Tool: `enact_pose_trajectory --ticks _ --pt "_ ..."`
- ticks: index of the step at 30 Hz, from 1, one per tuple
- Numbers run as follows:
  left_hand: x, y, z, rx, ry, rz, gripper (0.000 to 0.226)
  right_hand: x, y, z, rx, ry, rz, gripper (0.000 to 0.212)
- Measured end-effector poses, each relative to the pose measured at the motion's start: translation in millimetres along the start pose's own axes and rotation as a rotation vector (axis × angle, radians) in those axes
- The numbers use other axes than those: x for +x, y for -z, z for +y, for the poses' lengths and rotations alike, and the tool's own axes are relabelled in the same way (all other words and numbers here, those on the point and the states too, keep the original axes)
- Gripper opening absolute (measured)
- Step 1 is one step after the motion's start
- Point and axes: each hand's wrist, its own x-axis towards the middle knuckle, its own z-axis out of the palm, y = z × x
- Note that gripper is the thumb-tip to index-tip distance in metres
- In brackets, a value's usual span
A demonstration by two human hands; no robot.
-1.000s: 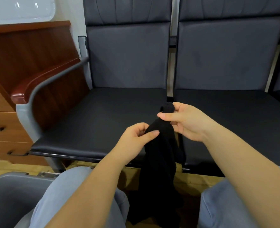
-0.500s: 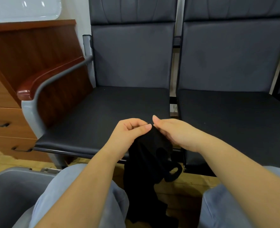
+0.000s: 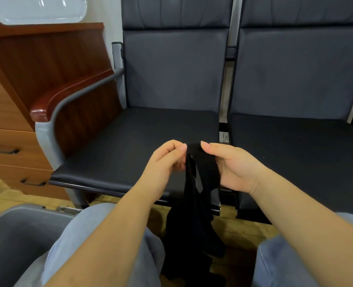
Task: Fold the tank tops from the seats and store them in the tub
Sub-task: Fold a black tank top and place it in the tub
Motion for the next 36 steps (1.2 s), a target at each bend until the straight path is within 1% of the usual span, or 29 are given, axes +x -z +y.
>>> enact_pose_trajectory --ticks 2,3,5,7,8,10,13,16,17,20,22,24,27,30,34,36 --pt "-2.1 1.2 2.8 -0.022 -0.006 -0.066 0.028 0.5 1.2 0.0 0.039 0.02 0.012 0.038" --pt "-3.2 0.5 4.2 0.015 -0.002 -0.078 0.025 -0.3 1.0 -0.3 0.057 0.03 0.014 0.032" --pt "-4.8 -3.4 5.6 0.157 0.03 -0.052 0.019 -0.7 0.8 -0.1 0.08 0.045 0.007 0.028" --pt "-5.3 -7.2 4.5 0.279 0.066 -0.02 0.024 -1.4 0.6 -0.9 0.089 0.057 -0.005 0.028" --pt "-5.2 -7.5 3.8 0.318 0.078 -0.005 0.022 -1.4 0.4 -1.8 0.104 0.065 -0.009 0.03" --pt "-4.2 -3.6 1.8 0.401 0.09 0.02 0.015 -1.2 1.7 -4.1 0.153 0.071 0.004 0.034" --pt "-1.5 9.2 -3.1 0.602 0.126 0.025 0.006 -0.7 6.0 -8.9 0.272 0.067 0.041 0.044" --pt "-1.8 18.7 -7.0 0.781 0.205 0.006 0.011 -0.6 12.7 -13.7 0.378 0.1 0.041 0.067" --pt "-2.2 21.2 -7.2 0.843 0.234 -0.01 0.013 -1.8 14.7 -15.6 0.387 0.113 0.039 0.07" --pt "-4.8 27.8 -4.7 1.023 0.298 -0.042 0.018 -10.0 18.7 -20.0 0.379 0.159 0.045 0.059" --pt "-7.2 31.7 -3.5 1.13 0.327 -0.046 0.018 -17.9 17.8 -21.9 0.372 0.172 0.056 0.058" --pt "-10.9 34.1 -4.4 1.204 0.356 -0.042 0.02 -27.0 13.5 -26.1 0.349 0.173 0.075 0.05" --pt "-16.3 38.5 -0.2 1.206 0.408 -0.006 0.022 -41.6 1.0 -43.0 0.255 0.175 0.119 0.038" --pt "-17.3 47.6 19.9 1.232 0.414 0.08 0.022 -55.9 -12.6 -65.2 0.131 0.217 0.157 0.02" --pt "-18.2 56.3 60.9 1.331 0.376 0.182 0.031 -72.7 -27.2 -93.1 0.095 0.271 0.202 0.023" --pt "-20.9 56.4 80.2 1.251 0.371 0.229 0.034 -80.3 -32.2 -105.9 0.066 0.287 0.213 0.024"
